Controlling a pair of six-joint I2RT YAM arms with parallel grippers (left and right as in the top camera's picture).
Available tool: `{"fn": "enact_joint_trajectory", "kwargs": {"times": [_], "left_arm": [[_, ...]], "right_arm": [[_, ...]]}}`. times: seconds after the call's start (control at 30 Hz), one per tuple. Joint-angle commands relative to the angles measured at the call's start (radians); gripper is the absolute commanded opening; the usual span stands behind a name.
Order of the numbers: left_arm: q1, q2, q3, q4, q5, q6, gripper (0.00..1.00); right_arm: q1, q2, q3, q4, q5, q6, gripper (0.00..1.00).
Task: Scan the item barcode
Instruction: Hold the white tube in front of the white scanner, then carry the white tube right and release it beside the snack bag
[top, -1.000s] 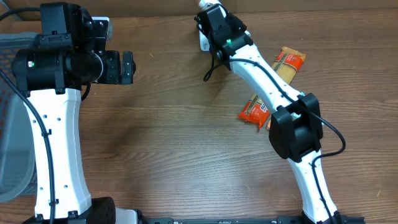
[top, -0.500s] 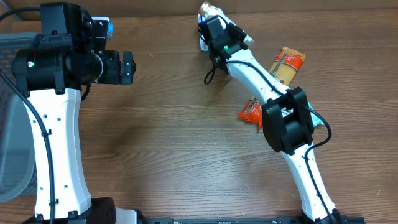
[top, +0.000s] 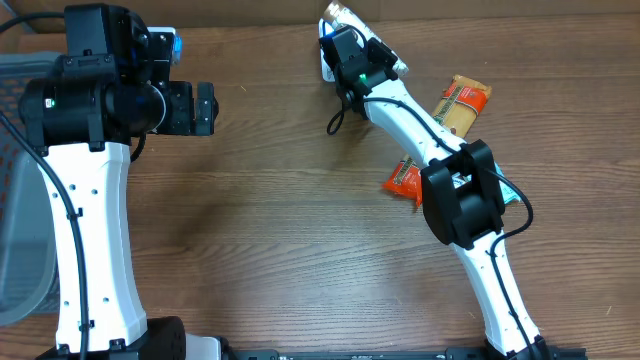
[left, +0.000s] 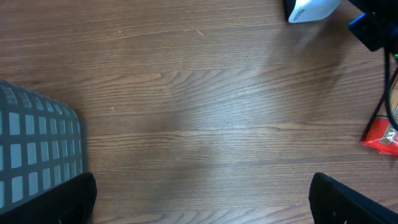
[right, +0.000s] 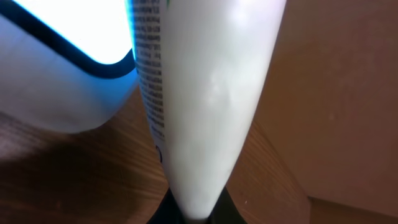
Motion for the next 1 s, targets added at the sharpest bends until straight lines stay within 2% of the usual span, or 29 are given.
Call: {"fn": "enact_joint_trajectory", "kwargs": {"times": [0.0, 0.1, 0.3, 0.43, 0.53, 0.6, 0.7, 0.77, 0.87, 0.97], "left_arm": [[0.000, -0.002, 0.015, 0.004, -0.002, 0.012, 1.00], [0.000, -0.002, 0.015, 0.004, -0.002, 0.012, 1.00], [0.000, -0.002, 0.015, 0.004, -0.002, 0.012, 1.00], [0.000, -0.002, 0.015, 0.004, -0.003, 0.012, 1.00], [0.000, -0.002, 0.015, 0.004, -0.003, 0.012, 1.00], [0.000, -0.002, 0.015, 0.004, -0.002, 0.012, 1.00], [0.000, -0.002, 0.015, 0.004, -0.002, 0.012, 1.00], [0.000, -0.002, 0.015, 0.004, -0.003, 0.012, 1.00], [0.000, -0.002, 0.015, 0.004, -0.002, 0.012, 1.00], [0.000, -0.002, 0.015, 0.004, -0.002, 0.012, 1.00]], "right_arm": [[-0.005, -0.217, 0.024, -0.035, -0.075, 0.055, 0.04], [-0.003, -0.326, 0.024, -0.113, -0.181, 0.141, 0.04], [-0.023, -0.562, 0.024, -0.324, -0.553, 0.381, 0.04], [-0.088, -0.714, 0.024, -0.501, -0.724, 0.687, 0.04], [-0.171, -0.793, 0.024, -0.688, -0.749, 0.927, 0.04], [-0.249, -0.820, 0.023, -0.839, -0.749, 1.027, 0.04], [-0.357, -0.815, 0.014, -1.005, -0.749, 1.074, 0.04], [-0.404, -0.812, -0.025, -1.046, -0.750, 1.090, 0.04], [-0.442, -0.812, -0.145, -1.025, -0.750, 1.090, 0.04], [-0.446, -0.812, -0.312, -0.933, -0.754, 1.070, 0.04]]}}
